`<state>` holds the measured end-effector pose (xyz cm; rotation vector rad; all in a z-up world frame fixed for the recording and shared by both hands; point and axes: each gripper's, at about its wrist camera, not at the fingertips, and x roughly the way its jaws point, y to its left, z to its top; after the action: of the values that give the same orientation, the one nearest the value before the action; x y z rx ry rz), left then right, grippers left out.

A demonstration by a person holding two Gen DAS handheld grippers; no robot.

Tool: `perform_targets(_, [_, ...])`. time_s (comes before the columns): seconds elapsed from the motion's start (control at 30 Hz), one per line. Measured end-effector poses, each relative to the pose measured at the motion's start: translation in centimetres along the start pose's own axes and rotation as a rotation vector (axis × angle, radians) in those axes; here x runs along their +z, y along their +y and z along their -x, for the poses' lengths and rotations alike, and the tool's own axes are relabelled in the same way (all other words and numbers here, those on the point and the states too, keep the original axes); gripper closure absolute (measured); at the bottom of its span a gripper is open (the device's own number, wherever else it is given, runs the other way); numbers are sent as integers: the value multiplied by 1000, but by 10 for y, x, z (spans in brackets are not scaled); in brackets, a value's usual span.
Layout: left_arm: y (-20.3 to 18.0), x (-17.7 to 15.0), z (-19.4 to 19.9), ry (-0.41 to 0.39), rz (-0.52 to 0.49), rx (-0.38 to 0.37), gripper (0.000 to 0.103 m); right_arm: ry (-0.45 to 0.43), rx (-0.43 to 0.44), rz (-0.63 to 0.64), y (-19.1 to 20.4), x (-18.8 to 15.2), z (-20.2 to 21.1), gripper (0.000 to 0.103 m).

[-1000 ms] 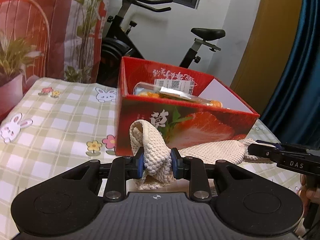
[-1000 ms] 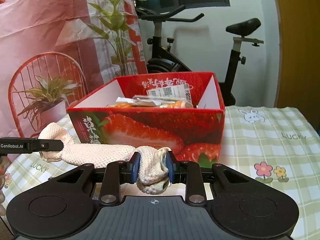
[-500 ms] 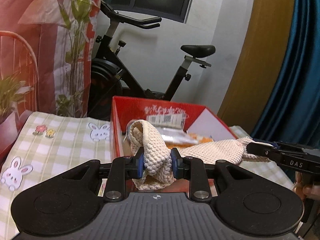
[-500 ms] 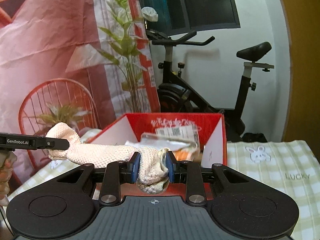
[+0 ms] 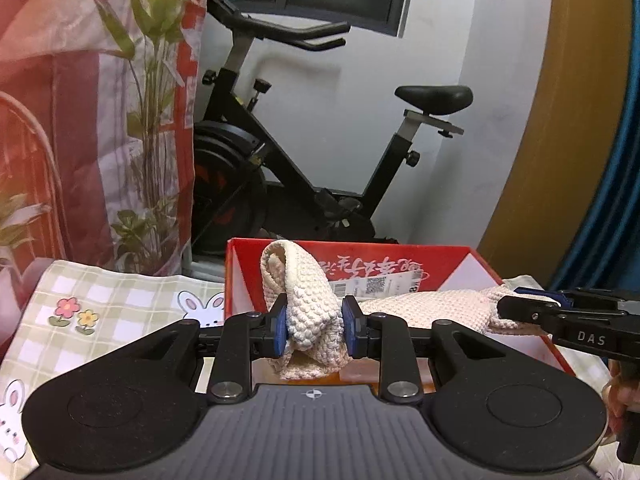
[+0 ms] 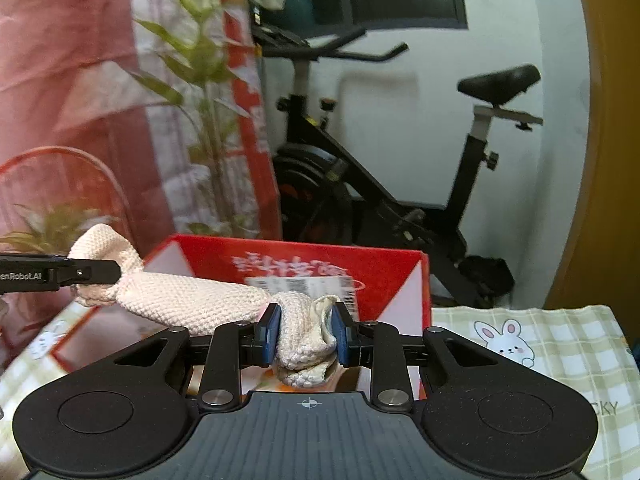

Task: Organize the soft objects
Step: 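Lift the cream towel with both grippers over the red box, then lower the cream towel into the box and open both grippers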

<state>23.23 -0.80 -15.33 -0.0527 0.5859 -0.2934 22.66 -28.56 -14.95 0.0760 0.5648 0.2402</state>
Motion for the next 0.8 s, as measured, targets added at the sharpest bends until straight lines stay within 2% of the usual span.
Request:
perform_targets(0.07, [0,2,-9,4,-11,18,66,17,-21,-8,-6,0,-13,78])
perform_targets(0.2, [0,2,-20,8,-49,51,50,57,-63,8,-7,0,-35,78])
perform_targets(0.37, [2,0,-23,24,-43,45,48,96,-91,53,3,2,-53,78])
perform_targets(0.5, [-1,1,-21,27,-60,37,40,144,-114,84,10,5,-66,77])
perform_targets(0.6, [-1,1,-16,31,-58,26,33,151,-133,91,12,3,-68,68])
perform_targets(0.67, [-1,1,-12,32,-53,25,28,136,-124,91,12,3,-63,52])
perform_targets(0.7, [-1,1,-10,35,-48,25,26,125,-121,91,11,2,-59,48])
perform_targets(0.8, [-2,-2,1,48,-32,16,23,94,-100,93,9,2,-42,43])
